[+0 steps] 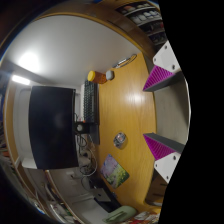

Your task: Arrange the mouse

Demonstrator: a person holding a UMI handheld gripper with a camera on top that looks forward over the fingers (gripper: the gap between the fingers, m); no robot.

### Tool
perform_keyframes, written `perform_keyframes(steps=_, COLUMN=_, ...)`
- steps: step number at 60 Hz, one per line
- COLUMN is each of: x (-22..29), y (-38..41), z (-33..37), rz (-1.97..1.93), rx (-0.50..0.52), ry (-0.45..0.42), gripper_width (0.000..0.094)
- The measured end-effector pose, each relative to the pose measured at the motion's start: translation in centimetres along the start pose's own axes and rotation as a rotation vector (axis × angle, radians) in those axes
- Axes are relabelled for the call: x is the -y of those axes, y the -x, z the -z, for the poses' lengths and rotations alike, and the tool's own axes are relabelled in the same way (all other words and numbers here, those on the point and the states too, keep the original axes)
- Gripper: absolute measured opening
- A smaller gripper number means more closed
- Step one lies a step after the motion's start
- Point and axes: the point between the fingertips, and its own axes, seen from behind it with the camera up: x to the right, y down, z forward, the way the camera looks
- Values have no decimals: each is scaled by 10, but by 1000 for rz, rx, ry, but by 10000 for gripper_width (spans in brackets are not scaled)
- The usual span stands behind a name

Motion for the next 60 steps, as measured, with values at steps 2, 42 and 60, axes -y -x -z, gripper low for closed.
perform_keyframes(steps=2, x=0, y=4, z=-1, rz=6, rx=9, ry=1, gripper_width=862)
perform_keyframes(steps=42, x=9, y=126, z=-55, rz=94, rx=148, ry=-96, gripper_width=864)
perform_keyframes(steps=60, x=23, y=139, z=-123, rz=87, rx=146, ry=-172, gripper_width=865)
